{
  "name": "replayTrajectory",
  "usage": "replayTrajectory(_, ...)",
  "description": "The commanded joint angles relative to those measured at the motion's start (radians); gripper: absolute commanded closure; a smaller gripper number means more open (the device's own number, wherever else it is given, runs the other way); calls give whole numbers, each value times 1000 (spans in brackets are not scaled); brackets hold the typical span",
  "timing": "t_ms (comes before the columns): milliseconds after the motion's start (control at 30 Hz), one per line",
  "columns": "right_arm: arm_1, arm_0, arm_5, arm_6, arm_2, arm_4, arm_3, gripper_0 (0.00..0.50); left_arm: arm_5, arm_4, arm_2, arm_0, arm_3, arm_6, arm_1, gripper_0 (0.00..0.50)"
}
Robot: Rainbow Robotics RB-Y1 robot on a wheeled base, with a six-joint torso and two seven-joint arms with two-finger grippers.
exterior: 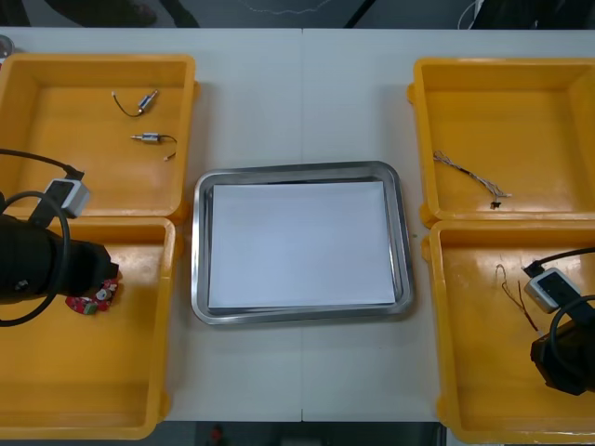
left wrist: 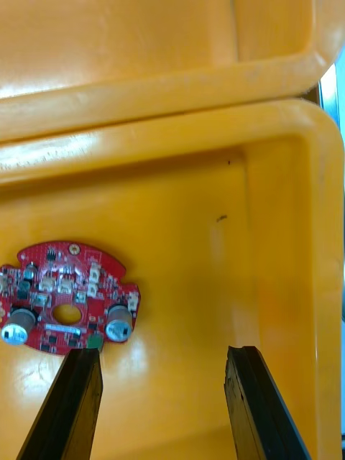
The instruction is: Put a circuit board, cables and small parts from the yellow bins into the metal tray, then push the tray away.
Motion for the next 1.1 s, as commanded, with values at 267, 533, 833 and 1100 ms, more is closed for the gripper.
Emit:
replayTrajectory(267, -41, -134, 289, 0, -237, -206, -174, 500, -99, -61, -37, 35, 74, -152, 34, 0)
replayTrajectory(533, -72, -215, 378, -15, -285, -303, -189, 500, -162, -92, -98, 45, 123, -150, 34, 0)
replayTrajectory(833, -130, -326, 430, -32, -263, -384, -190, 500, -188, -119, -138, 71, 123, -138, 35, 0)
replayTrajectory(1100, -145, -444, 453, -54, -157, -379, -172, 500, -219, -155, -169, 89, 126, -126, 35, 0)
